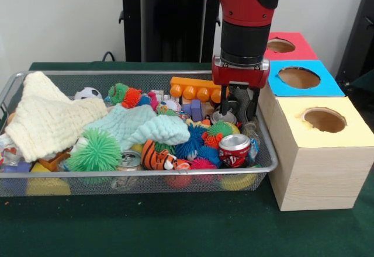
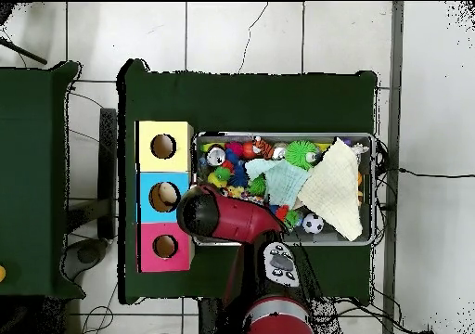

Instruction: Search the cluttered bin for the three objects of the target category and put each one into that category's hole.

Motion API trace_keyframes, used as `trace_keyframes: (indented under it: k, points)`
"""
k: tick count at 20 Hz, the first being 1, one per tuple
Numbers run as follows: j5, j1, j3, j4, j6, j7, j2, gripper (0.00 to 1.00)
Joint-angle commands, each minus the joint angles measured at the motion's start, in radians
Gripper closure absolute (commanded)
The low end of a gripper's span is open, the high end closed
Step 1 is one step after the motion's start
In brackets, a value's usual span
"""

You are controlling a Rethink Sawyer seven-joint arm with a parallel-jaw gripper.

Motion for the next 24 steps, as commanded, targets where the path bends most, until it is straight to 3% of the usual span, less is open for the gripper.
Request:
trace_keyframes:
  k: [1,15,24]
  points:
    - [-0.058,-0.029,0.033,-0.047,0.063,0.063,0.025,0.0]
    - [-0.065,-0.02,0.05,-0.144,-0.021,0.093,0.142,0.0]
    - [-0.044,-0.063,0.129,-0.153,-0.102,0.13,0.204,0.0]
